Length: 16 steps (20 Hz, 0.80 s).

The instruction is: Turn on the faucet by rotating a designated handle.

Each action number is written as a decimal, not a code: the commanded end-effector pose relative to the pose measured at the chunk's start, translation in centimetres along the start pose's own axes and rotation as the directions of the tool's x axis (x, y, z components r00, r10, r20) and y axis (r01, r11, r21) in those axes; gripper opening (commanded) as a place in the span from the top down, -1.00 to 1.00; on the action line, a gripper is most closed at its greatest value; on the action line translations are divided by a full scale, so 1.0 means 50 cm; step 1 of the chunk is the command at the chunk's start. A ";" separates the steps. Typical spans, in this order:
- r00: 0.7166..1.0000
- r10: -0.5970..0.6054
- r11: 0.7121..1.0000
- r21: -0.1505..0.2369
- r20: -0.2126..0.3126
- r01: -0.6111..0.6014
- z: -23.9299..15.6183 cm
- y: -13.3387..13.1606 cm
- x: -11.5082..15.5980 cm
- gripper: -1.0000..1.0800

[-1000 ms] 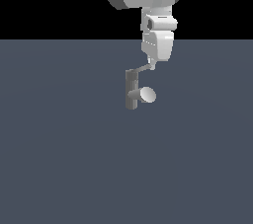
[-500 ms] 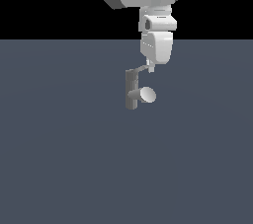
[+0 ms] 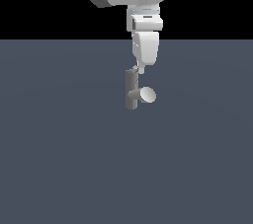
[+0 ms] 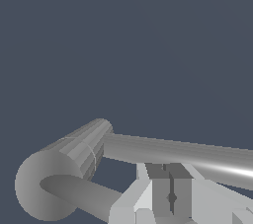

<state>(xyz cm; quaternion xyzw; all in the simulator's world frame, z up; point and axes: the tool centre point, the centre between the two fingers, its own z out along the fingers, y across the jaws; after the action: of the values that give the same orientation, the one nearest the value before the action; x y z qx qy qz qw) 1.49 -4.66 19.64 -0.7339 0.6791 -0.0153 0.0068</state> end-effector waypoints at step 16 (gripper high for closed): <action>1.000 -0.022 1.000 -0.020 0.010 0.022 0.019 -0.050 -0.145 1.00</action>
<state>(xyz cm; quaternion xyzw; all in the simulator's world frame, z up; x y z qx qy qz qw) 3.16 -1.63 19.70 -0.7213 0.6925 -0.0135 0.0007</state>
